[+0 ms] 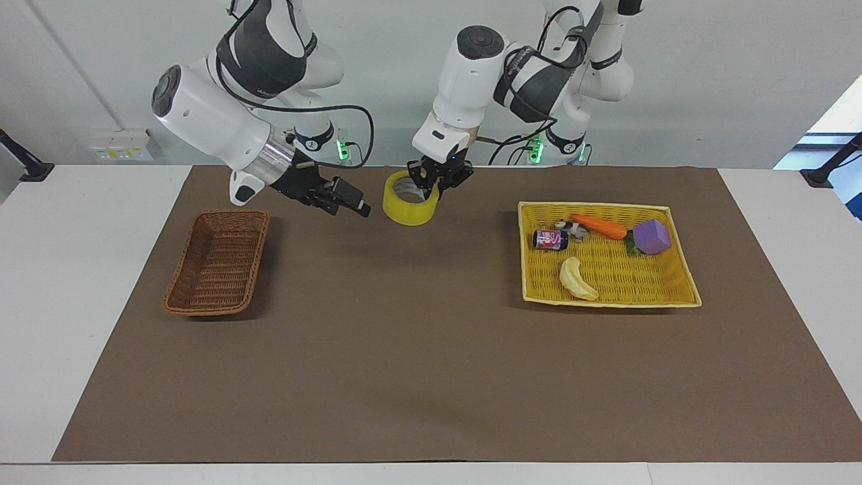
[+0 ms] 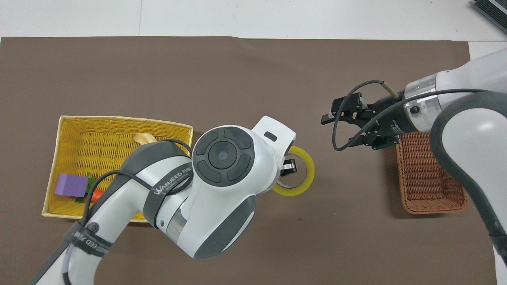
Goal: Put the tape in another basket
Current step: 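Carry the tape with the left gripper while the right gripper reaches toward it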
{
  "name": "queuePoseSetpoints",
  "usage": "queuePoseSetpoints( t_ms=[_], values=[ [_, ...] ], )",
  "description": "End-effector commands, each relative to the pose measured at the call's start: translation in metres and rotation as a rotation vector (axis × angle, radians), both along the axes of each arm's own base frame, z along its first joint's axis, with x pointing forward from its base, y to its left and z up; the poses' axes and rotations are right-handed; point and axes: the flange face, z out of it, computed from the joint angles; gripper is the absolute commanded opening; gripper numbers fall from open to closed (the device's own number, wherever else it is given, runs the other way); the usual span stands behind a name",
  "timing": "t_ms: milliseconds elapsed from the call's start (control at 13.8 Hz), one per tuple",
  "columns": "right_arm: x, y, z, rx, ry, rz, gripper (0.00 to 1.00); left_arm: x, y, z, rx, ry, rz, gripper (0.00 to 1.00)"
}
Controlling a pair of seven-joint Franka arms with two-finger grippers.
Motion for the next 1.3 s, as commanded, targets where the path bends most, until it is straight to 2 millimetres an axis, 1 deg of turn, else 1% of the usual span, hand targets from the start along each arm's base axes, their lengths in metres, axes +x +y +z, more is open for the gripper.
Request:
queuePoseSetpoints(
  t_ms=[0,145,217,290,362,507,579,652,724,941,1086,1158,1231],
  values=[
    [-0.018,-0.01,-0.008,0.039,-0.025,0.052,1.0,0.003,-0.006,0.009,-0.106,-0.017,-0.03,0.0],
    [-0.028,-0.016,-0.013,0.046,-0.027,0.085,1.0,-0.002,-0.018,0.008,-0.142,-0.033,-0.039,0.0],
    [-0.032,-0.025,-0.016,0.05,-0.033,0.09,1.0,-0.001,-0.024,0.005,-0.155,-0.046,-0.038,0.0],
    [-0.035,-0.028,-0.017,0.057,-0.033,0.114,1.0,-0.002,-0.031,0.001,-0.17,-0.056,-0.036,0.0],
    [-0.037,-0.031,-0.018,0.063,-0.026,0.126,1.0,-0.007,-0.038,0.004,-0.19,-0.071,-0.04,0.0],
    [-0.039,-0.032,-0.017,0.093,-0.036,0.17,1.0,-0.005,-0.042,-0.003,-0.191,-0.075,-0.046,0.0],
    [-0.041,-0.036,-0.017,0.105,-0.035,0.188,1.0,-0.006,-0.043,-0.005,-0.187,-0.078,-0.067,0.0],
    [-0.041,-0.048,-0.017,0.121,-0.038,0.201,1.0,-0.007,-0.042,-0.006,-0.183,-0.083,-0.096,0.0],
    [-0.044,-0.055,-0.015,0.128,-0.051,0.221,1.0,-0.008,-0.043,-0.008,-0.18,-0.081,-0.107,0.0],
    [-0.053,-0.052,-0.02,0.117,-0.062,0.257,1.0,-0.006,-0.045,-0.004,-0.219,-0.069,-0.084,0.0],
    [-0.055,-0.052,-0.022,0.115,-0.068,0.278,1.0,-0.011,-0.054,0.006,-0.265,-0.058,-0.017,0.0],
    [-0.056,-0.051,-0.023,0.116,-0.066,0.283,1.0,-0.014,-0.058,0.007,-0.271,-0.064,-0.014,0.0],
    [-0.058,-0.051,-0.028,0.118,-0.061,0.285,1.0,-0.014,-0.058,0.007,-0.271,-0.063,-0.013,0.0]
  ],
)
